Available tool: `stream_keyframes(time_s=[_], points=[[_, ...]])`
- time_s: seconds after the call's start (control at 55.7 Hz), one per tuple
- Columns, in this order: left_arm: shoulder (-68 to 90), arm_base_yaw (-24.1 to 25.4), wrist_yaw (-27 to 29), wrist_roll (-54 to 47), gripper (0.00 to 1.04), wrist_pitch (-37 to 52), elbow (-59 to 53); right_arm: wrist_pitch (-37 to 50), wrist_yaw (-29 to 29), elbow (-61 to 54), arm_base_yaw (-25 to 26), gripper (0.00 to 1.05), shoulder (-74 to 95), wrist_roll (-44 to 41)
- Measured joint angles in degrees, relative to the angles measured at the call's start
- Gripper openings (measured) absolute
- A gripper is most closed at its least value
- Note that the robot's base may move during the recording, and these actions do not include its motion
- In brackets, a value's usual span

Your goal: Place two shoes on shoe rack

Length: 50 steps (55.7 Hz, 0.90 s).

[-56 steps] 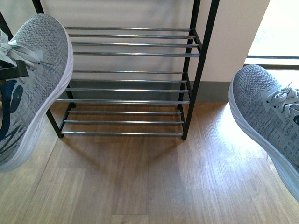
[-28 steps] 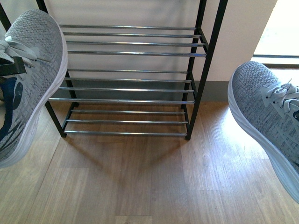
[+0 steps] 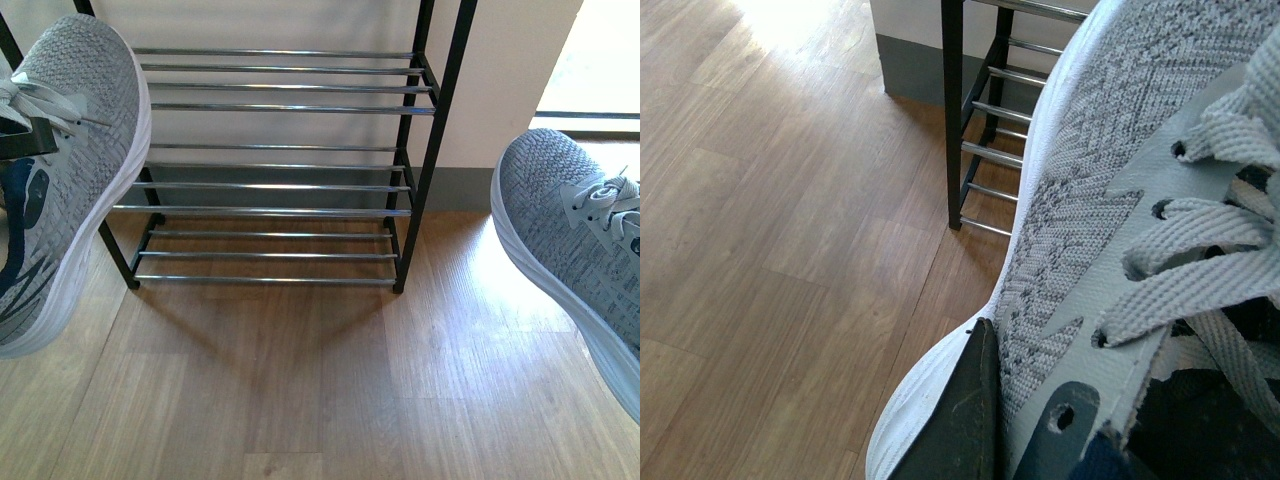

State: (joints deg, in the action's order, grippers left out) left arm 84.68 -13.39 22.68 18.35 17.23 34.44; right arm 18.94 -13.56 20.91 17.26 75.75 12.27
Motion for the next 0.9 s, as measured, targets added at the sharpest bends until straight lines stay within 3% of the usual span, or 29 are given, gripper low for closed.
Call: stream_keyframes(time_s=[0.898], points=[[0.07,0.0,-0.07,0.0,0.01,0.0,-0.02,0.0,0.07,-0.02,0.0,0.01,0.07,0.0]])
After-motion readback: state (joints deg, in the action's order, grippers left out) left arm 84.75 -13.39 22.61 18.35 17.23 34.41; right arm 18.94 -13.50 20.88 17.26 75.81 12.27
